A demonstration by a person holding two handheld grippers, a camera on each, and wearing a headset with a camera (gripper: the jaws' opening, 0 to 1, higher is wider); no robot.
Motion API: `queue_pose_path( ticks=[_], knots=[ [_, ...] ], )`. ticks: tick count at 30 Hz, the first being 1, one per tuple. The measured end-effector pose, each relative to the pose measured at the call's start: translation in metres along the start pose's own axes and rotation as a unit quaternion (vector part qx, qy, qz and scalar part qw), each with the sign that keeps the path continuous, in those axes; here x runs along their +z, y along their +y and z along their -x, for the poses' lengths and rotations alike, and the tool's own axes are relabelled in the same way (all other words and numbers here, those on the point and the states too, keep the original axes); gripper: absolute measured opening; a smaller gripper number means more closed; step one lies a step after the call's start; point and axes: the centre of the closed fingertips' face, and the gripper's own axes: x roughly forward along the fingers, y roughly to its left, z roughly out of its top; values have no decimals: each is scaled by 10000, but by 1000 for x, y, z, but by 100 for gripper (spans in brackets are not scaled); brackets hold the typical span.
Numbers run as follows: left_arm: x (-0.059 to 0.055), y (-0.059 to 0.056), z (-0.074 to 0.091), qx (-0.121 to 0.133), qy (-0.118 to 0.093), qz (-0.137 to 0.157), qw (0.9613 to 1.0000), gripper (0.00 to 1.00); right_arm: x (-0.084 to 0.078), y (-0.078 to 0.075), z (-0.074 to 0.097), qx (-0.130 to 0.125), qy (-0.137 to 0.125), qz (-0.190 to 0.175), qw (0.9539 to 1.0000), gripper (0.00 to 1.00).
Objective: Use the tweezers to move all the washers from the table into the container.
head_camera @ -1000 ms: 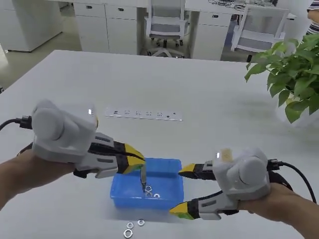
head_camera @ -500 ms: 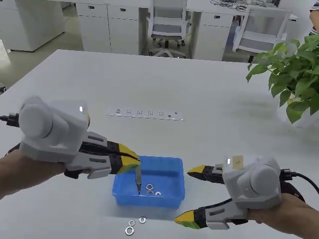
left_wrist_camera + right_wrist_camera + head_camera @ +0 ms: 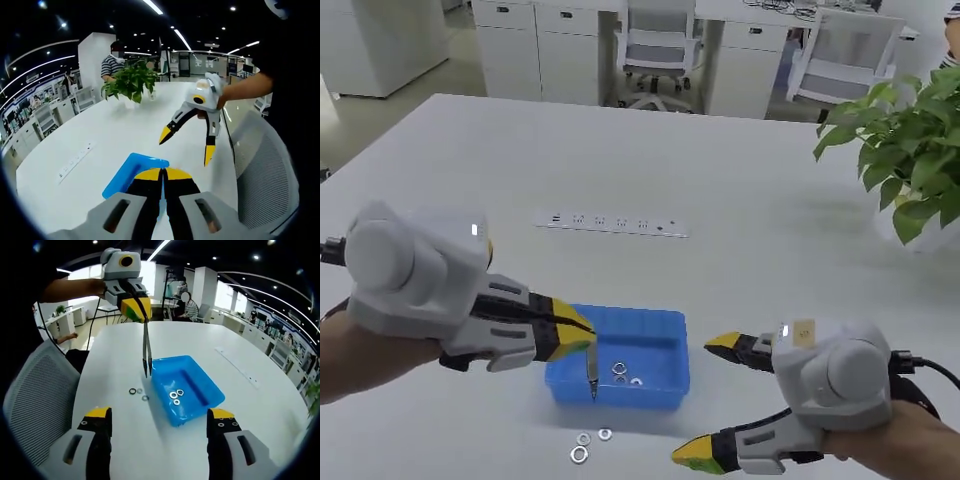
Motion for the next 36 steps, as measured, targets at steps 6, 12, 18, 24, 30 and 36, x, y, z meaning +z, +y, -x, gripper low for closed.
queue_pose_path(
  ticks=[6,12,18,24,30,36],
  knots=[
    [-8,-6,-6,-34,16,-20,10000,5,-5,1,2,-74,37,-57,9999,86],
    [-14,-8,-10,-64,24,-20,10000,5,-6,3,3,-121,25,-134,9998,93],
    [-21,-8,-15,-51,30,27,10000,5,-9,7,2,-92,19,-226,9997,96],
    [-28,-9,-21,-70,47,44,10000,5,-11,10,2,-77,37,-235,9997,98],
    [-32,-9,-27,-101,82,33,9999,5,-13,11,3,-77,27,-239,9997,96],
    [-36,-7,-32,-118,121,47,9998,5,-17,10,5,-106,43,-269,9996,96]
  ],
)
